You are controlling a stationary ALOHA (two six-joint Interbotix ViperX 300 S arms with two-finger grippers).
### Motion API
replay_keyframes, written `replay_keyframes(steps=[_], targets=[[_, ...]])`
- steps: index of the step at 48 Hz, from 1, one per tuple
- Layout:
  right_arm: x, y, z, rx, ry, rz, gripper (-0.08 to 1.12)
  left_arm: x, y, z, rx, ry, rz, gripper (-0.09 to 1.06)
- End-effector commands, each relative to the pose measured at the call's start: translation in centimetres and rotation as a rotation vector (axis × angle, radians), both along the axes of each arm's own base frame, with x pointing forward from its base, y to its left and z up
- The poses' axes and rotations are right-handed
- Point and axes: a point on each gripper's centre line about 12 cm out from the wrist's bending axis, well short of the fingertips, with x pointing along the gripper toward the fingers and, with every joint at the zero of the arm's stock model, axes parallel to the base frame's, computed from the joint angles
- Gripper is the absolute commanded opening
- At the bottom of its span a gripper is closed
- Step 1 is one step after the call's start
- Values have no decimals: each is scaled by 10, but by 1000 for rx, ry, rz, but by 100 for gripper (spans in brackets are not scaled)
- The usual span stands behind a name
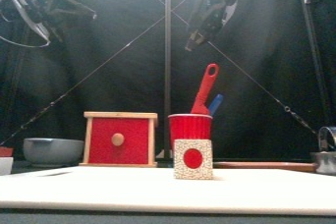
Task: Cut the sushi into 4 pieces with the knife
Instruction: Pick up the knife at its handle with right hand
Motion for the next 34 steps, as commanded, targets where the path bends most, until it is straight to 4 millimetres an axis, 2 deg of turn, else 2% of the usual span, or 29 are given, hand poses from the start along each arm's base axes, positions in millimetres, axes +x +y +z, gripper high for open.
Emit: replay_keyframes(steps=[1, 18, 28, 34], targets=[[2, -3, 2, -1, 28, -10, 101, 1, 1, 4, -1, -15, 6, 1], [15, -10, -33, -35, 223, -13, 101, 1, 3, 2, -24, -11, 18, 1], [14, -15, -47, -76, 346, -16, 101, 0, 3, 0, -25, -6, 19, 1], [15, -16, -52, -82, 362, -16, 100, 0, 3, 0, -25, -5, 19, 1]])
